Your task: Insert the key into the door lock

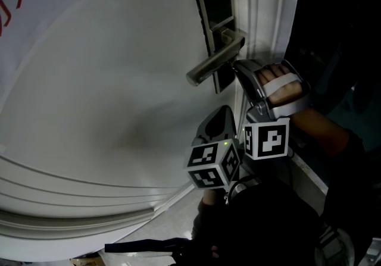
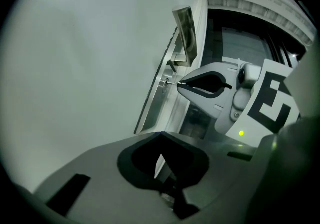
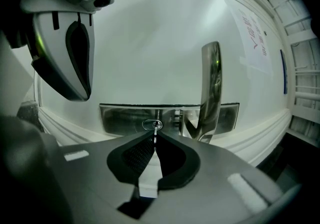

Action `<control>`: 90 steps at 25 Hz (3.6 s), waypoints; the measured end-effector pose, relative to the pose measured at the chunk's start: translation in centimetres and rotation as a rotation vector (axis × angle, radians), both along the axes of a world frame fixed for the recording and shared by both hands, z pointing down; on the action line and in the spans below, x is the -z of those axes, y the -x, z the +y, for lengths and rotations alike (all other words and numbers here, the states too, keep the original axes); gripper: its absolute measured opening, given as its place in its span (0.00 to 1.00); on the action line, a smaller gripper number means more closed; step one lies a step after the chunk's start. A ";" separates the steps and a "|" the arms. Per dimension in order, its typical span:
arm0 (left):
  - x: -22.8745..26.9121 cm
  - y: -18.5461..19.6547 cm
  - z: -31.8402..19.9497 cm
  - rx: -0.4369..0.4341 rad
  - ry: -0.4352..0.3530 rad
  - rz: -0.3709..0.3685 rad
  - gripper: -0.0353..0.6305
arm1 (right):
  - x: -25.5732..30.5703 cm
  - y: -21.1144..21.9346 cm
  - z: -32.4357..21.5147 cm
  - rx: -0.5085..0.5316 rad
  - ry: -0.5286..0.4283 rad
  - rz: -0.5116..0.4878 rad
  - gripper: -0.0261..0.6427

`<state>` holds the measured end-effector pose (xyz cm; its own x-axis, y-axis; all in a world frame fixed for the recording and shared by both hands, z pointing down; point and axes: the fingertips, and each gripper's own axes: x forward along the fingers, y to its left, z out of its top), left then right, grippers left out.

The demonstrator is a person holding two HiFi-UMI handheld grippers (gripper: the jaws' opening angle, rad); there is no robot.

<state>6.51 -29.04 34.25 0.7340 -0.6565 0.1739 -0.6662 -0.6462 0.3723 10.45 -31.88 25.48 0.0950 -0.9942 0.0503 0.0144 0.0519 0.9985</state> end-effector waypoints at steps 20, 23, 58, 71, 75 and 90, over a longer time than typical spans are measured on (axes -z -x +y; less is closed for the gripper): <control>-0.3 -0.4 0.1 0.000 -0.001 -0.011 0.05 | 0.0 0.0 -0.1 0.011 -0.006 -0.008 0.06; -0.2 -0.4 0.1 0.000 -0.003 -0.009 0.05 | 0.0 0.0 -0.2 0.009 -0.007 -0.007 0.06; 0.5 -1.2 0.0 -0.026 -0.022 -0.015 0.05 | 0.3 0.0 -0.1 0.014 0.006 0.006 0.06; 0.4 -0.5 -0.3 -0.018 -0.024 -0.019 0.05 | 0.2 0.1 -0.1 0.011 -0.004 -0.002 0.06; 0.6 -0.4 -0.3 -0.021 -0.028 -0.014 0.05 | 0.3 0.1 -0.1 0.009 -0.008 0.004 0.06; 0.6 0.1 0.1 -0.028 -0.026 -0.005 0.05 | 0.3 0.3 0.0 0.001 -0.018 0.004 0.06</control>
<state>6.40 -28.95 33.61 0.7514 -0.6399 0.1608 -0.6494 -0.6741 0.3521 10.17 -31.89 25.20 0.0945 -0.9950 0.0325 0.0183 0.0344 0.9992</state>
